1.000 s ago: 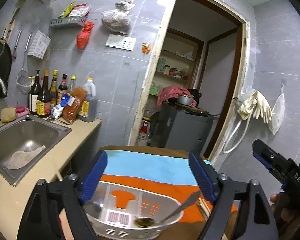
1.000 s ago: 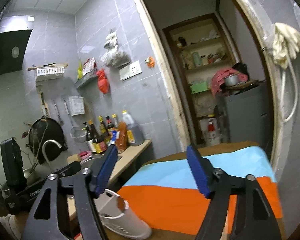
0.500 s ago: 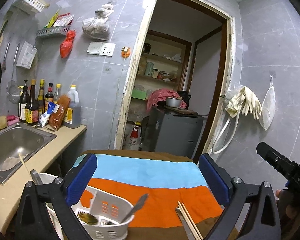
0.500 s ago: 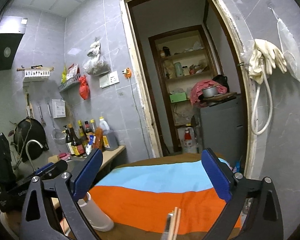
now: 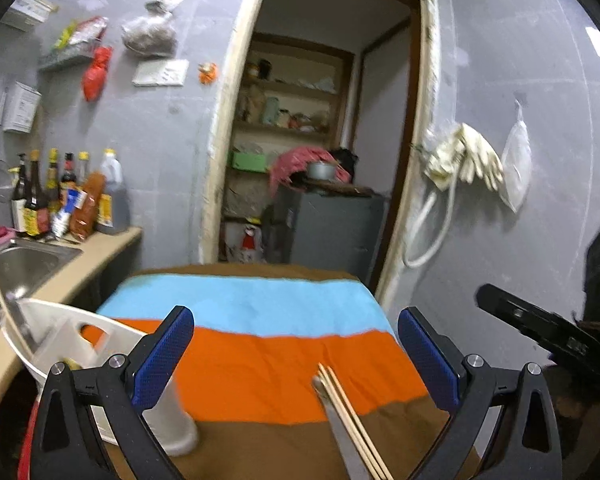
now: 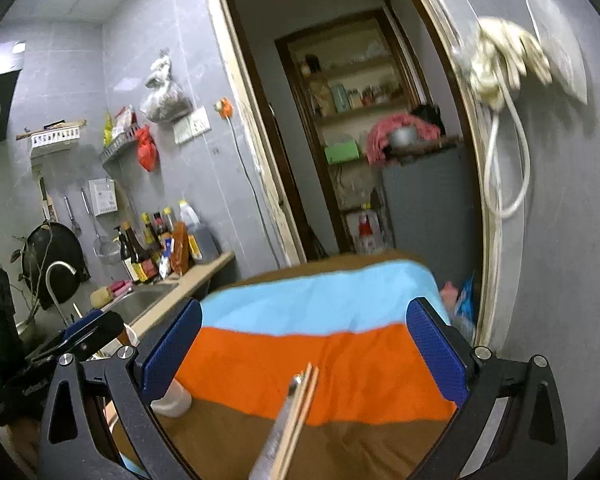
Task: Organize utensils
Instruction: 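Move both tools back down toward the chopsticks and knife, then close the left gripper on the knife while the right grasps chopsticks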
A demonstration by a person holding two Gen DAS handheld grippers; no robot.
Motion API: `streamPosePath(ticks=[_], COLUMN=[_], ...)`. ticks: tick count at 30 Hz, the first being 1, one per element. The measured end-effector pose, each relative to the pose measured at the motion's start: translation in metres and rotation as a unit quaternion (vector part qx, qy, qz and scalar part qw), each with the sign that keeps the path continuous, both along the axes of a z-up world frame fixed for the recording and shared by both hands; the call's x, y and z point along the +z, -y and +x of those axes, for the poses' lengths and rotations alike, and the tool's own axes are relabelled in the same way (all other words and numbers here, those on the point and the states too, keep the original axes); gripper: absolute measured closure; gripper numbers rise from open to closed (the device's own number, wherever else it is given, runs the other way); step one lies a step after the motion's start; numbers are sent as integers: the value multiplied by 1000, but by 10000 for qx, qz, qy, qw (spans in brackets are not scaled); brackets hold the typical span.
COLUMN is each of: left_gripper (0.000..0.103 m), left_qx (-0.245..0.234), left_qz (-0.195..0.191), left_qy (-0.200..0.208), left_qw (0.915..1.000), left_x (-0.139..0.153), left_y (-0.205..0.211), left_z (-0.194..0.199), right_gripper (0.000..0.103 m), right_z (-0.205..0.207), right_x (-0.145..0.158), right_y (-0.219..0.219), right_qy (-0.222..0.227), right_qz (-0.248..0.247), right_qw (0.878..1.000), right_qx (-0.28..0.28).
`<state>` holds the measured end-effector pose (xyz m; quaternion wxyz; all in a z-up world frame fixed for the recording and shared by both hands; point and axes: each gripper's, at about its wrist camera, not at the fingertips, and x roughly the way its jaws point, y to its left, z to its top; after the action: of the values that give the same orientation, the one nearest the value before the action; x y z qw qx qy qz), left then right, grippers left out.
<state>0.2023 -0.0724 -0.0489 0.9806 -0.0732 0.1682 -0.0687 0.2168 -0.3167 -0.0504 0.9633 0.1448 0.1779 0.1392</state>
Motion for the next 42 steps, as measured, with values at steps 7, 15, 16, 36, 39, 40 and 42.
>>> streamPosePath(ticks=[7,15,16,36,39,40,42], left_gripper=[1,26,29,42,42,42,42], left_qx=[-159,-223,-214,184,191,188,175], left_qz=[-20,-133,-154,-714,-745,-755,-775], left_qy=[-547,-1286,-1367,-2348,-2381,-2390,-2415], left_qw=[9984,9914,9903,9692,9682,9679,9671], left_x=[-34,-75,-79,-121,-122,-122,-122], left_y=[24,29,28,10,10,9,9], left_z=[17,48,50,75,76,77,78], right_gripper=[10,41,46,77,78,78,78], right_z=[22,55,58,102,99,97,95], right_x=[-46,-90,-94,-154,-159,-159,-158], right_y=[22,14,12,-66,-71,-72,-70], right_qy=[-568,-1107,-1165,-2341,-2475,-2511,-2571], right_qz=[15,128,128,-761,-944,-981,-1103], right_qw=[9983,9915,9904,9516,9473,9470,9453], right_qx=[141,674,729,1843,1801,1748,1677])
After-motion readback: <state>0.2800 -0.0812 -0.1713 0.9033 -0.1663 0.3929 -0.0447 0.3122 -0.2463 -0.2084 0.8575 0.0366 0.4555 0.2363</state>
